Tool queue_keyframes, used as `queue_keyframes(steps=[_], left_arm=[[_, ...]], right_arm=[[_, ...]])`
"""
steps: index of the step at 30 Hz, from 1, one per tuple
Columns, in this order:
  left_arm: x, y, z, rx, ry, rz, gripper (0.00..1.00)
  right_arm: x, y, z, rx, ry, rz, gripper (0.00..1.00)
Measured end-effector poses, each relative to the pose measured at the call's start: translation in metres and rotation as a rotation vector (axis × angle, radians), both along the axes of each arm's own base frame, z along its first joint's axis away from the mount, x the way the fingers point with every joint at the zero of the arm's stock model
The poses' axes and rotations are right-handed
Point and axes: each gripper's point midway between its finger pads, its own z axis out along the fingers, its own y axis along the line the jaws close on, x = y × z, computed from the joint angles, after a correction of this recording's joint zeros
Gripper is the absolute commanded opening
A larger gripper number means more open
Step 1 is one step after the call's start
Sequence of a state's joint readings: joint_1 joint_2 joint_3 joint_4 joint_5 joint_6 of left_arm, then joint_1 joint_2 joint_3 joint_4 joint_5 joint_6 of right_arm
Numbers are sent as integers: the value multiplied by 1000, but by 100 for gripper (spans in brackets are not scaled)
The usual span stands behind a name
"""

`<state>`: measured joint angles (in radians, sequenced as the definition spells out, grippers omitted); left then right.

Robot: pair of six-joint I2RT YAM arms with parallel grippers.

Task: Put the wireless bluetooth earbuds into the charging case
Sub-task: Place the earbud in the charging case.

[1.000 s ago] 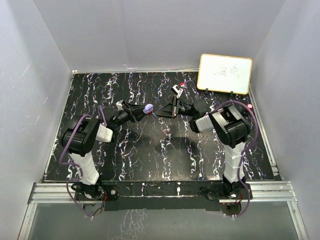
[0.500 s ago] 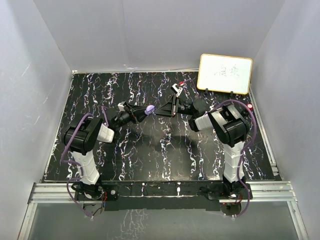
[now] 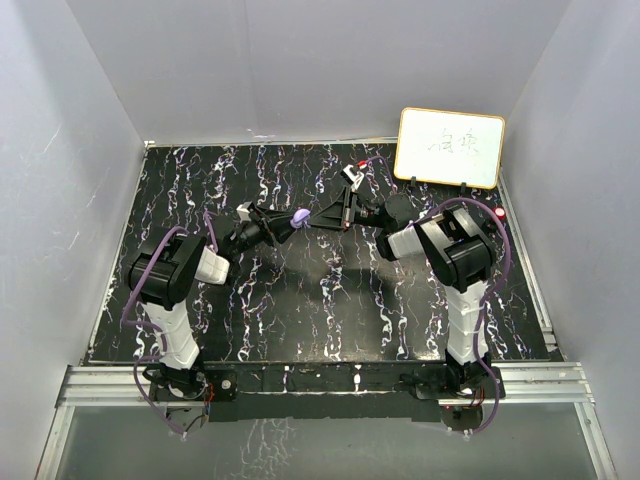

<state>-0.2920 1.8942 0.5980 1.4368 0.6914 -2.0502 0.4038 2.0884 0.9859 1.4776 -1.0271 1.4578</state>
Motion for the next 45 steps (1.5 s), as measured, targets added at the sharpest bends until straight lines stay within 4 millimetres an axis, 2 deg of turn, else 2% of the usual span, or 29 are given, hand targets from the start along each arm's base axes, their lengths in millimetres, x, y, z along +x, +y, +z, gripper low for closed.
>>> queue_keyframes(steps=[14, 45], left_arm=[[3, -1, 2, -2, -6, 10, 0], [2, -3, -1, -3, 7, 6, 0]], right_arm=[[1, 1, -6, -5, 16, 2, 3], [10, -5, -3, 2, 13, -23, 3]])
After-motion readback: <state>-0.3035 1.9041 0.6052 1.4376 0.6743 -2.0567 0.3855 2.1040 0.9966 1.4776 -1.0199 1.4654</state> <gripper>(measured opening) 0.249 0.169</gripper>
